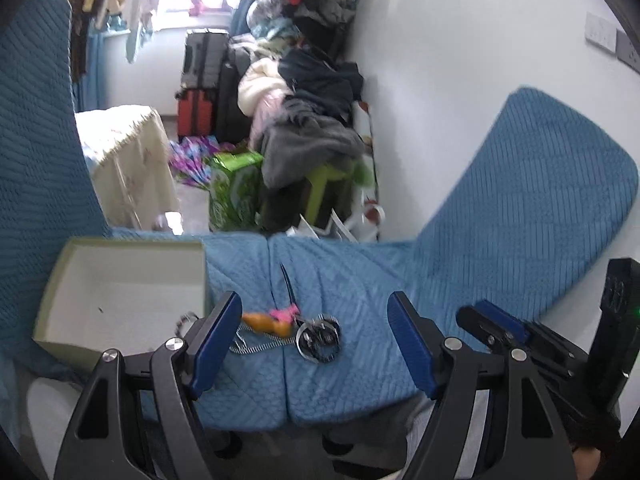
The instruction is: Organize jewelry
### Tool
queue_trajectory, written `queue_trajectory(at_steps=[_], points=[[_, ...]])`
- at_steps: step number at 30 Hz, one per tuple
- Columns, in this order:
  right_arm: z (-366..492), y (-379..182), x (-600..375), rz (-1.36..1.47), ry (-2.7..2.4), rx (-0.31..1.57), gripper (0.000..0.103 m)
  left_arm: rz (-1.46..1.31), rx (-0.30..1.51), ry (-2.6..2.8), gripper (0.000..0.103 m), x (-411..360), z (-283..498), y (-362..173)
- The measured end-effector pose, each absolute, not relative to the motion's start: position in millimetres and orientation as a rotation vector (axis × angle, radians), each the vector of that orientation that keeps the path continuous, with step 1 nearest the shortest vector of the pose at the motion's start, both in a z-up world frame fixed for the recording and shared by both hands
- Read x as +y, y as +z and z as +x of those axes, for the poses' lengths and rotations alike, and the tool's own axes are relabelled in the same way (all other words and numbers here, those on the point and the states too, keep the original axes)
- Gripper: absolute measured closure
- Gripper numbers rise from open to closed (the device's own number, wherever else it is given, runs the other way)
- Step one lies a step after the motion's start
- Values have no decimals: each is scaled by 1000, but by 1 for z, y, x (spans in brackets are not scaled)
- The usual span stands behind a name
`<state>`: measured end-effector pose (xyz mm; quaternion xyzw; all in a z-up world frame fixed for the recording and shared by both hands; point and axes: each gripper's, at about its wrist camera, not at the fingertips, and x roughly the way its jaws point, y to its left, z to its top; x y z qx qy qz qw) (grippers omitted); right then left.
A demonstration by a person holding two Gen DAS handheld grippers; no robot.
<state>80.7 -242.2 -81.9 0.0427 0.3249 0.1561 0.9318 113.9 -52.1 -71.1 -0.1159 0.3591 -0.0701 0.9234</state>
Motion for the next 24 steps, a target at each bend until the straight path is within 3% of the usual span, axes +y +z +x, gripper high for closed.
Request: queue_trajectory(at_steps=[6, 9, 24], points=[[74, -123, -244, 105, 311, 719, 75, -242, 828, -180, 29, -58, 117, -118], [80, -139, -242, 86, 316, 750, 75, -261, 877, -183, 34, -57, 129, -143], [166, -199, -226, 97, 484, 893, 76, -369, 1015, -119, 44, -50, 197, -229]])
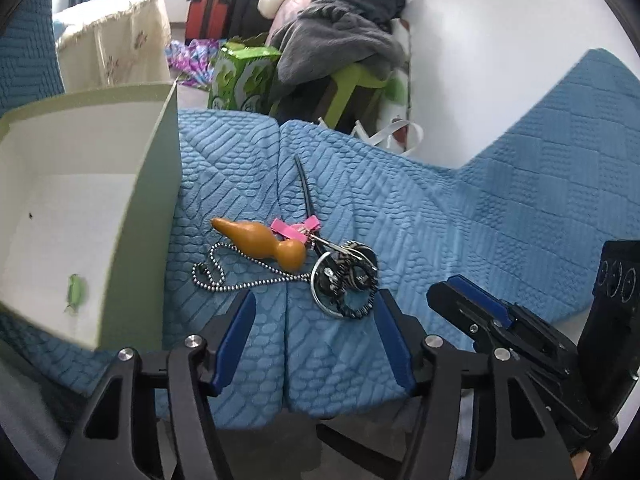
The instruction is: Organize jewelry
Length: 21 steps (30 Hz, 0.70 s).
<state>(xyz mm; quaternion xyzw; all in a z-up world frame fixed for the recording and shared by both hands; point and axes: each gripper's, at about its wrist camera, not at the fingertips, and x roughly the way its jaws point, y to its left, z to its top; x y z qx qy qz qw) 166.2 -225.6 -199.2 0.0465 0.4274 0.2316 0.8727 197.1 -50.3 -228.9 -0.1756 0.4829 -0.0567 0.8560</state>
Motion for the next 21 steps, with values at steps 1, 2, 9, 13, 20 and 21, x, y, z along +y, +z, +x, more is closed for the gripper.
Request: queue_trajectory(at_steps=[1, 2, 9, 13, 20, 21], points=[[174, -203, -225, 94, 496, 904, 76, -372, 1016, -104, 45, -49, 200, -232], [182, -206, -223, 91, 509, 914, 77, -374, 1020, -67, 45, -48, 206, -236], [216, -224, -209, 29, 592, 958, 82, -423, 1044, 11, 45, -40, 238, -258], [228, -235, -200, -16, 651, 984, 90, -474, 1078, 41, 45, -38, 253, -274], [241, -247, -187, -73, 711, 995, 90, -525, 1088, 92, 51, -29, 264, -288], [241, -249, -185, -82, 721, 1000, 90, -518, 1090, 94, 52, -29, 265, -289]])
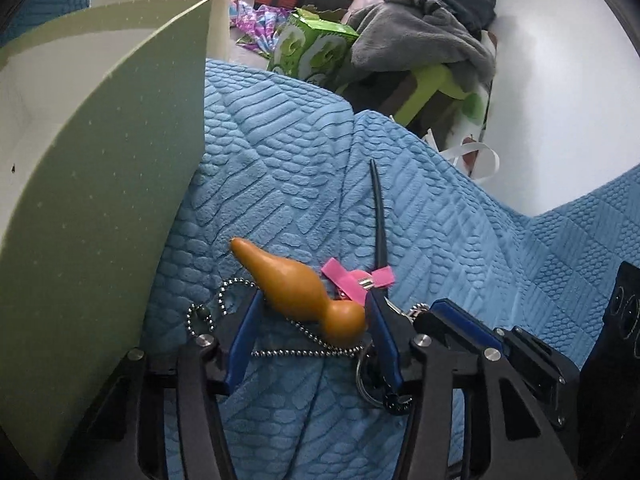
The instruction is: Organize jewelry
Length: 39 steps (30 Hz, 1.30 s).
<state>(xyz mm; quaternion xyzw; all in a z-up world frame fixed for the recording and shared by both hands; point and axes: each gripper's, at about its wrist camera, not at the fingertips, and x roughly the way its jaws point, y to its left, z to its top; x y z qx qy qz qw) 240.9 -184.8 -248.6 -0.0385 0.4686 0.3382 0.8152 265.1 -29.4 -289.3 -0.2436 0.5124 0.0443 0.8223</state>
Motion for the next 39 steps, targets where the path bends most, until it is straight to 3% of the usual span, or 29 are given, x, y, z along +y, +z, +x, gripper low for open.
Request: queue_trajectory(at_steps=[5, 9, 15, 28, 31, 33, 39], points=[[238, -254, -176, -135, 739, 1008, 90, -505, 1103, 92, 60, -28, 269, -295], [237, -261, -172, -182, 728, 1028, 91, -493, 1105, 86, 73, -28, 272, -298], [238, -258, -177, -145, 696, 1028, 99, -467, 1095, 69, 72, -28, 268, -294], [231, -233, -192, -55, 613, 974, 100, -362, 1078, -6, 72, -42, 252, -268], [239, -244, -191, -9, 637, 1037, 95, -351, 1080, -14, 72, -41, 246, -265], [243, -249, -190, -4, 638, 1059, 81, -342, 1087, -27, 72, -42, 242, -264], [254, -257, -188, 55, 676, 1112, 81, -339, 1093, -35, 72, -39, 237, -264]])
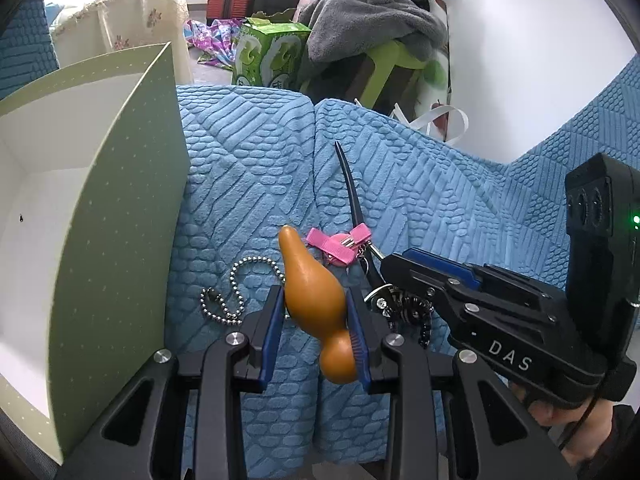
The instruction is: Organize jewelry
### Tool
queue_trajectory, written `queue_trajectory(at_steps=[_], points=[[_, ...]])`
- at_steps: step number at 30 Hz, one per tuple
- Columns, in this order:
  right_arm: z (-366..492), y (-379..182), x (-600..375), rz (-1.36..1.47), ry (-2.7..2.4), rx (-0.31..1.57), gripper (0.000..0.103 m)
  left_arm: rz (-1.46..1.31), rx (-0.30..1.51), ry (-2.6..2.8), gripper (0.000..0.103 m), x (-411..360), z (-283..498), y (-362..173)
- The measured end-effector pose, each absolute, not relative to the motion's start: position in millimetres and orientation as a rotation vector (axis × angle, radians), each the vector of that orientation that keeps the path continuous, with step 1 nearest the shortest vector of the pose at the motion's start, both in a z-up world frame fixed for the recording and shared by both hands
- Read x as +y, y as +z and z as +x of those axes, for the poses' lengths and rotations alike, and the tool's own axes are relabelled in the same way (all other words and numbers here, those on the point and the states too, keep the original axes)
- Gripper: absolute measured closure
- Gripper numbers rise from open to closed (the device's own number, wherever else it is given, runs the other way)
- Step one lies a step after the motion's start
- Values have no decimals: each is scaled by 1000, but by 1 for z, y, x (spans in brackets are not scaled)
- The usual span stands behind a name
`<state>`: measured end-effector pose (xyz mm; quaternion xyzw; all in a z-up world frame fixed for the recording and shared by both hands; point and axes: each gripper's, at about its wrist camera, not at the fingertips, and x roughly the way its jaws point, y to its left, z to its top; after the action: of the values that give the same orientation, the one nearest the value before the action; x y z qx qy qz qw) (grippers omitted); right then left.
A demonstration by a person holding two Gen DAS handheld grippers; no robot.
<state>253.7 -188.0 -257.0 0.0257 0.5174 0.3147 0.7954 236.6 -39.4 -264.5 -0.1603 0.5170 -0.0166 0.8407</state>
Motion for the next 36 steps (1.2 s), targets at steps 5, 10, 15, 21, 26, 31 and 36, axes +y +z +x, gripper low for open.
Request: queue_trajectory(at_steps=[5, 10, 15, 21, 26, 31, 36], points=[[257, -261, -185, 39, 683, 1127, 81, -341, 1091, -34, 72, -37, 238, -266], [261, -268, -180, 39, 703, 1152, 83, -338, 1095, -36, 72, -38, 239, -268], [264, -274, -179, 68, 706, 1173, 95, -337, 1093, -36, 72, -39, 240, -268], [258, -268, -183, 46, 679, 1140, 97, -342, 1090, -43, 72, -38, 239, -267], [249, -258, -185, 23, 642, 1118, 98, -338, 1081, -45, 72, -38, 237, -262], [245, -259, -192, 4, 592, 1129, 98, -341, 1072, -49, 72, -36, 234, -258], [244, -261, -193, 12, 599, 1141, 99, -339, 1070, -57, 72, -37, 233, -257]])
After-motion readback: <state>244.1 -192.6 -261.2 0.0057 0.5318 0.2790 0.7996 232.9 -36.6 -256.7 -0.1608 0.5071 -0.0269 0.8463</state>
